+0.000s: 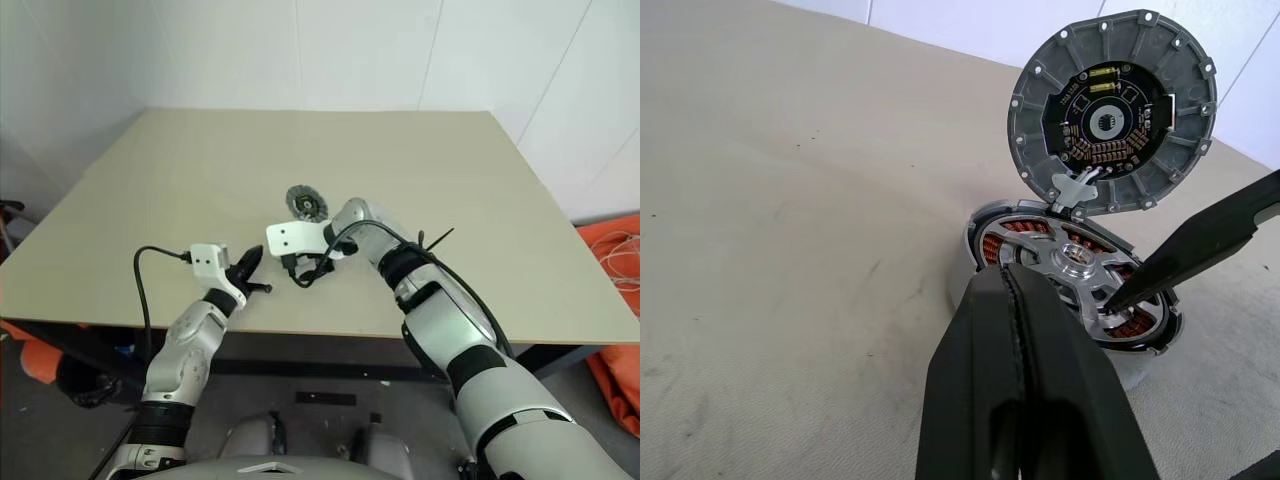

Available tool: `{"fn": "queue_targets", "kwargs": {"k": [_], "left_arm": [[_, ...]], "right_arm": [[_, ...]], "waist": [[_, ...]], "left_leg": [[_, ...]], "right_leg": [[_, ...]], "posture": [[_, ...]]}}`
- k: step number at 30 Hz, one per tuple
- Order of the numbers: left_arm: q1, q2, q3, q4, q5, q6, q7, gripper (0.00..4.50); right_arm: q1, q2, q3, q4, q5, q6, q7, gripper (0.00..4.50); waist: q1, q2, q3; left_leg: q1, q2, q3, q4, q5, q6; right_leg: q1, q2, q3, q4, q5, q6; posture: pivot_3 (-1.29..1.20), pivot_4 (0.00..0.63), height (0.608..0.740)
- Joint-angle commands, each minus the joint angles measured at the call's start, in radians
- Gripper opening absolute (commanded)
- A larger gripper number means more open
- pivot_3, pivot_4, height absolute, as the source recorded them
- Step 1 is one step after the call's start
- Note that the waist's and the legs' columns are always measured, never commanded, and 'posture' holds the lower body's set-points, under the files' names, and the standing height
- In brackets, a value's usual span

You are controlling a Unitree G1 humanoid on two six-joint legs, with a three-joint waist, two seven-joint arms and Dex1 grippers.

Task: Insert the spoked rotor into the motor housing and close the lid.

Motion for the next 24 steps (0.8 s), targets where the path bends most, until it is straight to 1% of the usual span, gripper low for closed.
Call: {"fn": "queue_targets", "kwargs": {"k": [1, 9, 18, 19, 20, 22, 24], "left_arm": [[-0.009, -0.001, -0.001, -0.017, 0.004, -0.023, -0.005, 0.0], [-0.005, -0.005, -0.004, -0.02, 0.004, -0.029, -0.007, 0.0], [-0.002, -0.006, -0.005, -0.027, 0.004, -0.027, -0.007, 0.0], [-0.002, -0.006, -0.005, -0.028, 0.004, -0.027, -0.006, 0.0], [-0.001, -0.006, -0.005, -0.029, 0.004, -0.027, -0.006, 0.0], [-0.001, -0.006, -0.006, -0.03, 0.004, -0.027, -0.006, 0.0], [0.0, -0.006, -0.006, -0.03, 0.003, -0.026, -0.007, 0.0]], "right_arm": [[-0.048, 0.005, -0.01, 0.015, -0.01, -0.025, 0.007, 3.54], [-0.081, 0.002, -0.014, 0.086, -0.039, -0.055, -0.005, 3.54], [-0.092, -0.003, -0.014, 0.118, -0.058, -0.079, 0.008, 3.54], [-0.092, -0.003, -0.014, 0.118, -0.058, -0.079, 0.01, 3.13], [-0.092, -0.002, -0.015, 0.118, -0.058, -0.079, 0.011, 2.91], [-0.093, -0.001, -0.015, 0.12, -0.059, -0.08, 0.011, 2.29], [-0.094, 0.0, -0.016, 0.121, -0.06, -0.082, 0.01, 1.57]], "waist": [[0.0, 0.0, 0.0], [0.0, 0.0, 0.0], [0.0, 0.0, 0.0], [0.0, 0.0, 0.0], [0.0, 0.0, 0.0], [0.0, 0.0, 0.0], [0.0, 0.0, 0.0]], "left_leg": [[0.0, 0.0, 0.0, 0.0, 0.0, 0.0], [0.0, 0.0, 0.0, 0.0, 0.0, 0.0], [0.0, 0.0, 0.0, 0.0, 0.0, 0.0], [0.0, 0.0, 0.0, 0.0, 0.0, 0.0], [0.0, 0.0, 0.0, 0.0, 0.0, 0.0], [0.0, 0.0, 0.0, 0.0, 0.0, 0.0], [0.0, 0.0, 0.0, 0.0, 0.0, 0.0]], "right_leg": [[0.0, 0.0, 0.0, 0.0, 0.0, 0.0], [0.0, 0.0, 0.0, 0.0, 0.0, 0.0], [0.0, 0.0, 0.0, 0.0, 0.0, 0.0], [0.0, 0.0, 0.0, 0.0, 0.0, 0.0], [0.0, 0.0, 0.0, 0.0, 0.0, 0.0], [0.0, 0.0, 0.0, 0.0, 0.0, 0.0], [0.0, 0.0, 0.0, 0.001, 0.0, 0.0]], "posture": [[0.0, 0.0, 0.74], [0.0, 0.0, 0.74], [0.0, 0.0, 0.74], [0.0, 0.0, 0.74], [0.0, 0.0, 0.74], [0.0, 0.0, 0.74], [0.0, 0.0, 0.74]]}}
